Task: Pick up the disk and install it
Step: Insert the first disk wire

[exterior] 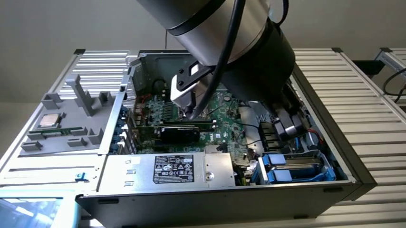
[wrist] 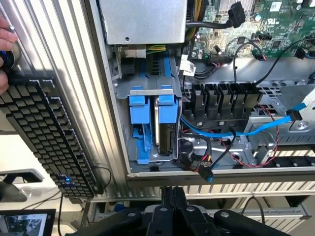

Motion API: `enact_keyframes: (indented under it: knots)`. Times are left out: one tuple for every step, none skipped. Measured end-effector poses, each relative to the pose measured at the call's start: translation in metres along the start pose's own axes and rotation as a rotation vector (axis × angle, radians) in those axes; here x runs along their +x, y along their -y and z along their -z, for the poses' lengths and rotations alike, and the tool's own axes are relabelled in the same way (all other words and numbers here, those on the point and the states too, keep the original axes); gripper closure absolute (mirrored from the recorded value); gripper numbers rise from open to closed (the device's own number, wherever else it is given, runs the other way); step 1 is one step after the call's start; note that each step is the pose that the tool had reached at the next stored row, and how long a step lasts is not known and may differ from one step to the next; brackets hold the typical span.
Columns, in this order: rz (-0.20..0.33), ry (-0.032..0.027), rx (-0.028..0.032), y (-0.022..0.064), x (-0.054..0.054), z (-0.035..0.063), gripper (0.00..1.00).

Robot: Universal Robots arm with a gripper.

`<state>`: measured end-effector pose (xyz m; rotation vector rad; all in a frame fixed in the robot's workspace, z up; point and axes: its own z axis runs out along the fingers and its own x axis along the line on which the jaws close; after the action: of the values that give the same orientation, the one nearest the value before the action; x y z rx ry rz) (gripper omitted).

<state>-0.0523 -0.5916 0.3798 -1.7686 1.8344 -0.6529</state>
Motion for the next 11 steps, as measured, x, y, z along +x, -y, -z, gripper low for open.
enact_keyframes:
  knots:
    - [0.000, -0.0005, -0.0138, 0.0002, -0.0006, 0.0000, 0.87]
    - [0.000, -0.0010, -0.0261, 0.0005, -0.0011, 0.0000, 0.87]
    - [0.000, -0.0014, -0.0370, 0.0009, -0.0015, 0.0001, 0.87]
    - [0.000, -0.0018, -0.0480, 0.0015, -0.0020, 0.0002, 0.87]
    - [0.000, -0.0022, -0.0579, 0.0020, -0.0024, 0.0003, 0.87]
    - [0.000, -0.0027, -0.0678, 0.0027, -0.0028, 0.0005, 0.87]
    - [0.000, -0.0029, -0.0772, 0.0033, -0.0032, 0.0007, 0.87]
    - [0.000, -0.0032, -0.0856, 0.0040, -0.0035, 0.0008, 0.87]
    - [0.000, -0.0035, -0.0940, 0.0047, -0.0039, 0.0011, 0.87]
    - [-0.001, -0.0042, -0.1000, 0.0050, -0.0042, 0.0015, 0.87]
    - [-0.002, -0.0049, -0.1048, 0.0052, -0.0046, 0.0018, 0.87]
